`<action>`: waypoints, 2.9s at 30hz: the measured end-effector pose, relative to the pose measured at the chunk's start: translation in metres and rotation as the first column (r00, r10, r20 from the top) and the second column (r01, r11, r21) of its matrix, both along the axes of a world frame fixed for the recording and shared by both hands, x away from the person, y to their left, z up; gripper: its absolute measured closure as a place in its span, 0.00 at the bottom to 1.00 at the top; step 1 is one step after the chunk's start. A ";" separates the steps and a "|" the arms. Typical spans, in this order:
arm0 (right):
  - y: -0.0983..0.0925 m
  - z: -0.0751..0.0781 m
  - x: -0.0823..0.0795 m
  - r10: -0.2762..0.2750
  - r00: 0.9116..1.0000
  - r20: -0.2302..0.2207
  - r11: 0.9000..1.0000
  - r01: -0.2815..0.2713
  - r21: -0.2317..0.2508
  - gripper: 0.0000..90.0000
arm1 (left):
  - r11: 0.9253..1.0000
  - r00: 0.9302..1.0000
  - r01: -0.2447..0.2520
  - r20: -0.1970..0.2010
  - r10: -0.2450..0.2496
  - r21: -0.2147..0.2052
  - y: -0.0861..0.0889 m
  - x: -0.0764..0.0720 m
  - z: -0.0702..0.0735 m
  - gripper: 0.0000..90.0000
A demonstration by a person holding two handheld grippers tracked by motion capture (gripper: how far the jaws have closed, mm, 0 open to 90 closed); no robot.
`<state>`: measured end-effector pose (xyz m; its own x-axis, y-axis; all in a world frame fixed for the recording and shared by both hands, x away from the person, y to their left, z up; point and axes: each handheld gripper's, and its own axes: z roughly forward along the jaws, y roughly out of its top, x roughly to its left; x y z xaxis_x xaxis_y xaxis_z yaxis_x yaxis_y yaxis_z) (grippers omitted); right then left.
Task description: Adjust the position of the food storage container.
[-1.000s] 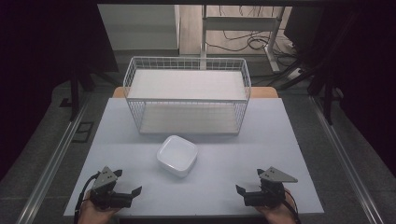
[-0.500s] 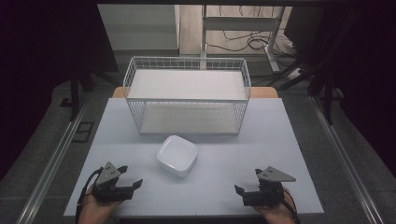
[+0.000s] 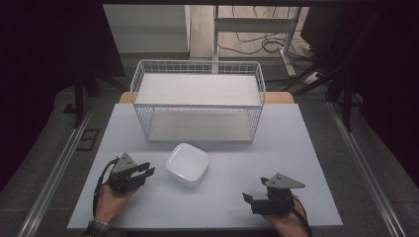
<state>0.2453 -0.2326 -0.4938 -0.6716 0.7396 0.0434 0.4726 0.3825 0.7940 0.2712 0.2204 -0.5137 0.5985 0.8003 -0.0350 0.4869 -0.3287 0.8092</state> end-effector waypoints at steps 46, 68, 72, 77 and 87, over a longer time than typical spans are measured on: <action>0.054 -0.003 0.074 0.103 0.993 -0.062 0.993 -0.106 -0.041 0.99 | 0.993 0.992 0.119 -0.043 -0.119 0.003 -0.067 0.038 -0.003 1.00; 0.076 -0.018 0.103 0.117 0.989 -0.089 0.991 -0.121 -0.048 0.99 | 0.982 0.980 0.182 -0.091 -0.177 0.052 -0.099 0.047 -0.015 1.00; 0.074 -0.017 0.093 0.121 0.988 -0.099 0.990 -0.127 -0.054 0.99 | 0.978 0.975 0.204 -0.100 -0.198 0.053 -0.105 0.037 -0.014 1.00; 0.072 -0.015 0.082 0.108 0.992 -0.070 0.986 -0.116 -0.119 0.97 | 0.981 0.981 0.181 -0.089 -0.175 0.066 -0.101 0.028 -0.010 0.98; 0.036 0.002 0.056 0.076 0.997 -0.025 0.994 -0.077 -0.072 0.82 | 0.992 0.989 0.126 -0.079 -0.126 -0.005 -0.057 -0.008 0.000 0.77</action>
<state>0.3010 -0.1965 -0.4919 -0.7258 0.6879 0.0069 0.4569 0.4744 0.7524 0.2632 0.1637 -0.5133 0.6903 0.7184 -0.0862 0.5036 -0.3914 0.7702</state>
